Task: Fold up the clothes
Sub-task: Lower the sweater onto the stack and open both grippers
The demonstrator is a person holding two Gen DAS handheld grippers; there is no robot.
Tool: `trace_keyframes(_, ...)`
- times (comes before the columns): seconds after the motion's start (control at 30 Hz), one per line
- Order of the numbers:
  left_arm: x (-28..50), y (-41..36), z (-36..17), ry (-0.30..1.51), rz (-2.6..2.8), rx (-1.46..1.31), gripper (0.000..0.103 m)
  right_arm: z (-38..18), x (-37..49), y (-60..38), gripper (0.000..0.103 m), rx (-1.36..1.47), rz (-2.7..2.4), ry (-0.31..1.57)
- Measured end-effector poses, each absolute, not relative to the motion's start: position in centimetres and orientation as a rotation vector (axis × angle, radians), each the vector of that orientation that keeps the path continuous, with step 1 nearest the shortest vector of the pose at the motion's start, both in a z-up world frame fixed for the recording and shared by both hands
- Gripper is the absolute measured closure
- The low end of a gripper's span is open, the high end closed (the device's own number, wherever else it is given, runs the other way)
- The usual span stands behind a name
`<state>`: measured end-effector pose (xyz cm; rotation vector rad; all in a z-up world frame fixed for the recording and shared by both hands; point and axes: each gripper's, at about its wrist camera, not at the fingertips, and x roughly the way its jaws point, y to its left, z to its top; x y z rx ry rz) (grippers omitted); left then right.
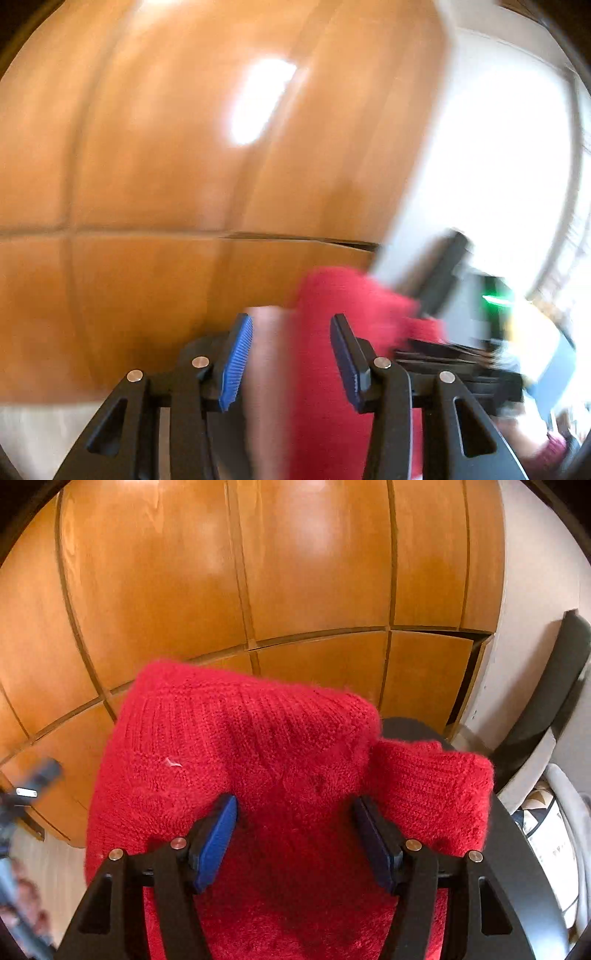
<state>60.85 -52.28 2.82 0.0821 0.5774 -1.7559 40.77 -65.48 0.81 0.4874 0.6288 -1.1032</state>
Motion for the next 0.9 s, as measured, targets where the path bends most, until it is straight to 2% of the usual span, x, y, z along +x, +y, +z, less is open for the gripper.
trace_keyframes(0.13, 56.6, -55.3, 2.0, 0.599, -1.799, 0.218, 0.058, 0.5, 40.4, -65.3, 0.036, 0.502, -1.088, 0.616)
trace_keyframes(0.3, 56.0, -62.3, -2.1, 0.662, -1.706, 0.272, 0.056, -0.2, 38.9, -66.3, 0.033, 0.558, -1.044, 0.558)
trace_keyframes(0.53, 54.9, -61.9, -1.3, 0.615, -1.637, 0.268, 0.055, -1.1, 38.8, -69.0, 0.032, 0.554, -1.014, 0.534)
trace_keyframes(0.67, 55.3, -59.7, -0.7, 0.587, -1.655, 0.253, 0.05, -0.3, 37.5, -68.2, 0.03, 0.559, -0.981, 0.47)
trace_keyframes(0.7, 55.4, -59.4, -0.7, 0.586, -1.653, 0.244, 0.046, 0.0, 37.0, -67.7, 0.03, 0.57, -0.979, 0.445)
trace_keyframes(0.8, 55.7, -58.6, -0.7, 0.582, -1.647, 0.217, 0.03, 0.7, 35.9, -66.2, 0.015, 0.564, -1.002, 0.391)
trace_keyframes(0.9, 56.1, -57.8, -0.7, 0.577, -1.641, 0.19, 0.026, 1.3, 35.3, -64.3, 0.011, 0.535, -1.049, 0.362)
